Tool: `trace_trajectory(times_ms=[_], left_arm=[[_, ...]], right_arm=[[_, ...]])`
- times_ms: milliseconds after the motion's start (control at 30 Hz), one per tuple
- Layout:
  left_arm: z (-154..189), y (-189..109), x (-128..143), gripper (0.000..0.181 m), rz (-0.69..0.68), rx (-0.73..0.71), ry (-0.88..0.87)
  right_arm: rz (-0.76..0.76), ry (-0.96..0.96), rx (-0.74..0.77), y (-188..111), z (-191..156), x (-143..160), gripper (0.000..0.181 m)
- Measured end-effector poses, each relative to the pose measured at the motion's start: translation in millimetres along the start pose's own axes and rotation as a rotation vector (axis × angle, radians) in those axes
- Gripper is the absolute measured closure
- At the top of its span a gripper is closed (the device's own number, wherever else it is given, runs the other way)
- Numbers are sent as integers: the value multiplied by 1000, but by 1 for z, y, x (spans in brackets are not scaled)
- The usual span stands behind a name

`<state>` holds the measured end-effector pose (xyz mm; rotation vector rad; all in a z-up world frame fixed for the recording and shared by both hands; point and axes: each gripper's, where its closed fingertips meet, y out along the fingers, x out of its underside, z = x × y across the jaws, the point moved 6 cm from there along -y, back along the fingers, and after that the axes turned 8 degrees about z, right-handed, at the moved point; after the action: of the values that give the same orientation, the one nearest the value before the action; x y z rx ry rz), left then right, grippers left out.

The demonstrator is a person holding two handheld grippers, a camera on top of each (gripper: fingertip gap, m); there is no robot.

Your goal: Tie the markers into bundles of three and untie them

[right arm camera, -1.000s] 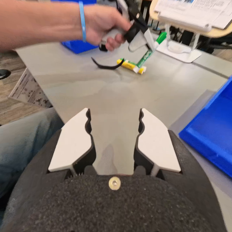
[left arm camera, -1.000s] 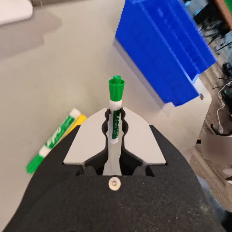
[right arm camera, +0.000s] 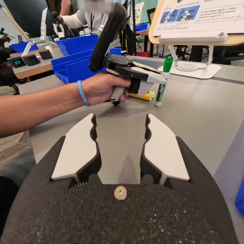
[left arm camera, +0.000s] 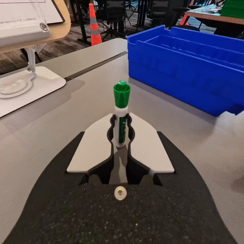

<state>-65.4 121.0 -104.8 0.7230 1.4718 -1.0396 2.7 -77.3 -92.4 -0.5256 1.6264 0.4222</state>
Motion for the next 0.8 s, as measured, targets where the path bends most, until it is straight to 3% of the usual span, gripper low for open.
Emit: trace_trajectory(times_ms=[133, 233, 433, 533, 700, 800], left_arm=[[2, -18, -10, 164, 29, 5, -89], [18, -43, -29, 165, 4, 154, -190], [22, -63, -22, 164, -530, 221, -181], [15, -53, -15, 164, -647, 127, -288], [18, -40, 1, 164, -652, 99, -724], [18, -36, 11, 164, -629, 67, -805]], right_arm=[[-28, -49, -17, 6, -4, 0, 106], [4, 10, -31, 3, -11, -2, 108], [-15, -92, -17, -3, -23, 0, 107], [-32, -92, -14, -4, -25, 4, 107], [-72, -107, 9, -10, -18, 10, 106], [-66, -86, 19, -16, -15, 9, 106]])
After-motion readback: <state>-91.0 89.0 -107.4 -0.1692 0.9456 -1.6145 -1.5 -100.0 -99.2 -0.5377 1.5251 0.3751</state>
